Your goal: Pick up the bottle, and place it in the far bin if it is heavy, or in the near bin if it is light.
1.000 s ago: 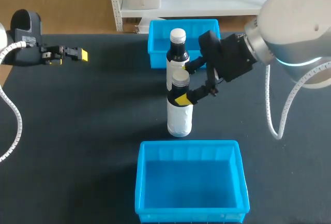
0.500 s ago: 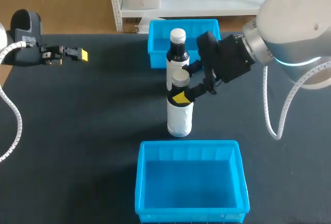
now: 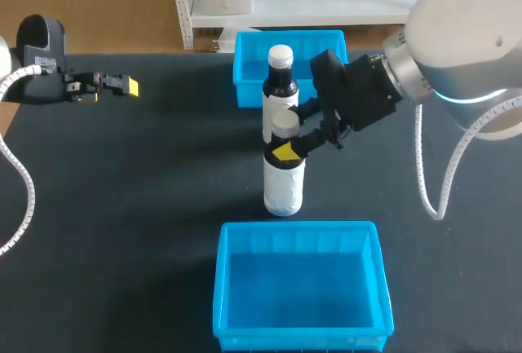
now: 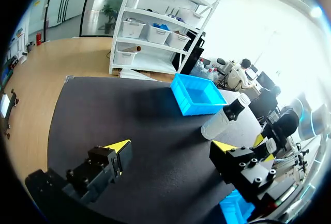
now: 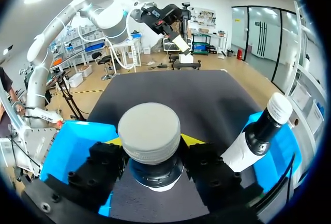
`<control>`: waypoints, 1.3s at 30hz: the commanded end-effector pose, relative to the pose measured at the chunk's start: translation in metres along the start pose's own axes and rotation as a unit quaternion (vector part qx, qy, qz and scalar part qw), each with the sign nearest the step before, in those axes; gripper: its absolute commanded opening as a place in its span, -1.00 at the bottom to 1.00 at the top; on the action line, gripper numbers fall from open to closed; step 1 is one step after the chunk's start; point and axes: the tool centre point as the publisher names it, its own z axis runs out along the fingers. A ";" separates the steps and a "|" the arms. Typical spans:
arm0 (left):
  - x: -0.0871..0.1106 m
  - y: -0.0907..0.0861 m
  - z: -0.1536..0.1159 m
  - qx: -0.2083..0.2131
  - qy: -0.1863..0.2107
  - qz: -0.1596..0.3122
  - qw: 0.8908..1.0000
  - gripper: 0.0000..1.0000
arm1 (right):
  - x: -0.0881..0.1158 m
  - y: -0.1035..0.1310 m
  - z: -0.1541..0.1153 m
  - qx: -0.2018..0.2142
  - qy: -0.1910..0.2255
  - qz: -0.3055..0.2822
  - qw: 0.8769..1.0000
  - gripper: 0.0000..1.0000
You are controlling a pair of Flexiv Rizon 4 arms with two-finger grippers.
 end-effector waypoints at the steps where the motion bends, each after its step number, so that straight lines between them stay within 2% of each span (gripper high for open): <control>1: 0.000 0.000 0.000 0.000 0.000 0.000 1.000 1.00 | 0.001 0.001 -0.002 -0.001 -0.002 -0.001 1.000 -0.08; 5: 0.000 0.000 0.000 0.000 0.000 0.000 1.000 1.00 | 0.001 0.002 -0.002 -0.001 -0.002 -0.001 1.000 -0.18; 8: 0.000 0.000 0.000 0.000 0.000 0.000 1.000 1.00 | 0.001 0.002 -0.002 -0.001 -0.003 -0.001 1.000 -0.36; 10: 0.000 0.000 0.000 0.000 0.000 0.000 1.000 1.00 | 0.002 0.002 -0.002 -0.001 -0.003 -0.001 1.000 -0.62; 11: 0.000 0.000 0.000 0.000 0.000 0.000 1.000 1.00 | 0.002 0.002 -0.002 0.000 -0.003 -0.002 1.000 -0.91; 12: 0.000 0.000 0.000 0.000 0.000 0.000 1.000 1.00 | 0.002 0.002 -0.003 0.001 -0.003 -0.002 1.000 -1.00; 20: 0.000 0.000 0.000 0.000 0.000 0.000 1.000 1.00 | 0.000 -0.003 -0.017 0.017 0.003 -0.004 1.000 -1.00; 29: 0.000 0.000 0.000 0.000 0.000 0.000 1.000 1.00 | 0.004 -0.026 -0.060 0.061 0.016 0.015 0.998 -1.00; 39: 0.000 0.000 0.000 0.000 0.000 0.000 1.000 1.00 | 0.012 -0.049 -0.104 0.069 0.013 0.029 0.997 -1.00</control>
